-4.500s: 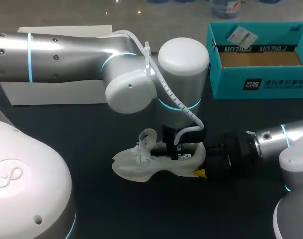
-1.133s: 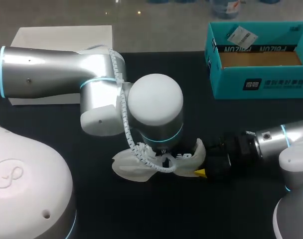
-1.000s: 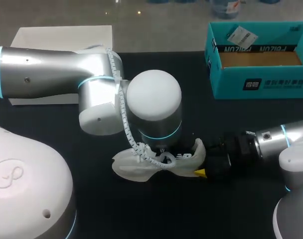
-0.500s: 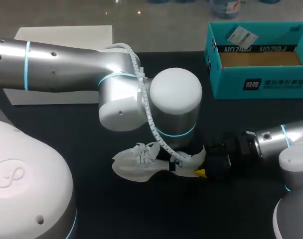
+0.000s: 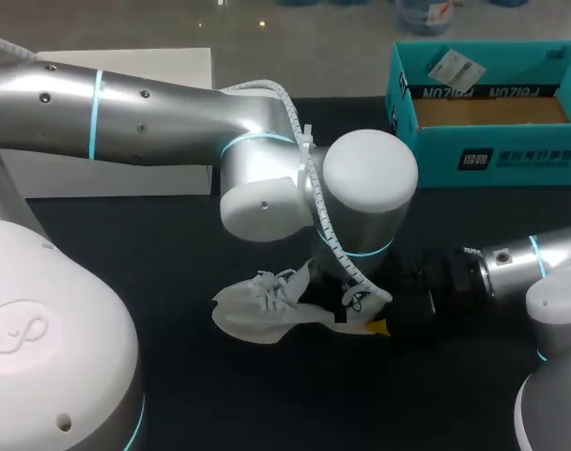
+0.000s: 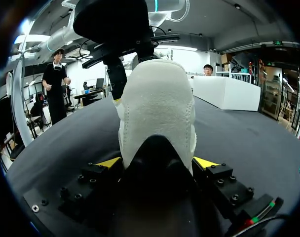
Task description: Take the shoe out of the shoebox, open the shoe tongue, remove and reinsert the insole, then place the shoe into the shoebox
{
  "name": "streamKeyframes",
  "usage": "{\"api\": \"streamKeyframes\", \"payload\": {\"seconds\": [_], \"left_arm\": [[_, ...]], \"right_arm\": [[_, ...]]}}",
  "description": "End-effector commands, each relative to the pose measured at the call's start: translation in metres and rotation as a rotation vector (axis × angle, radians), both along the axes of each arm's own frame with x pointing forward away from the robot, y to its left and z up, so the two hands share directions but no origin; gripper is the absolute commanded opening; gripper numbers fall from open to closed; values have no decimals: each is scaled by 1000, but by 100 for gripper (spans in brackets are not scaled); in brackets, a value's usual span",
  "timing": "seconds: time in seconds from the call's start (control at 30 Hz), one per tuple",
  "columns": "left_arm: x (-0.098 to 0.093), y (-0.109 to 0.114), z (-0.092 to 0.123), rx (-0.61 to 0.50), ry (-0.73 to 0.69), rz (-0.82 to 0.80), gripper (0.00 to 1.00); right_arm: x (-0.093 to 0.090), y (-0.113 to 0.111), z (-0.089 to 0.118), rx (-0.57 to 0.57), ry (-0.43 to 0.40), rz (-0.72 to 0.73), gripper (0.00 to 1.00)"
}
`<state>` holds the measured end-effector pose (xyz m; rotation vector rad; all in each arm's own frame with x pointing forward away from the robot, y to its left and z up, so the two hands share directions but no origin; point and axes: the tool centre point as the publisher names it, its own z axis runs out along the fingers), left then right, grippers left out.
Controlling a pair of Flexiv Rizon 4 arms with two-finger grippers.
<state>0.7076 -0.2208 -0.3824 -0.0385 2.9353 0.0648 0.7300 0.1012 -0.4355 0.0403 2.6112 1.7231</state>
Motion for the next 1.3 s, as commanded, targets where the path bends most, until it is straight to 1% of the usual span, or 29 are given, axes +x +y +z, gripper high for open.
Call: {"api": "streamKeyframes", "payload": {"seconds": [0.03, 0.13, 0.23, 0.47, 0.6, 0.73, 0.8, 0.83, 0.87, 0.9, 0.93, 1.07, 1.3], "left_arm": [[-3, 1, -2, -4, -3, -2, 29], [-1, 2, -3, -5, -9, 5, 33], [2, 0, -6, -6, -10, 9, 33], [19, -6, -20, 2, 12, 24, 31], [21, -7, -39, 20, 24, 12, 30], [14, -3, -62, 31, 47, 4, 30], [12, 0, -68, 31, 50, 4, 30], [11, 1, -70, 30, 51, 3, 28], [11, 2, -71, 28, 48, 2, 22], [10, 3, -72, 22, 42, 0, 2], [9, 4, -71, 15, 40, -1, 0], [10, 8, -64, -10, 16, 5, 0], [10, 11, -44, -34, -40, 14, 0]], "right_arm": [[0, 3, -7, -4, 1, -2, 0], [0, 3, -7, -4, 1, -2, 0], [0, 3, -7, -4, 1, -2, 0], [0, 3, -7, -4, 1, -2, 0], [0, 3, -7, -4, 1, -2, 0], [0, 3, -7, -4, 1, -2, 0], [0, 3, -7, -4, 1, -2, 0], [0, 3, -7, -4, 1, -2, 0], [0, 3, -7, -4, 1, -2, 0], [0, 3, -7, -4, 1, -2, 0], [0, 3, -7, -4, 1, -2, 0], [0, 3, -7, -4, 1, -2, 0], [0, 3, -7, -4, 1, -2, 0]]}}
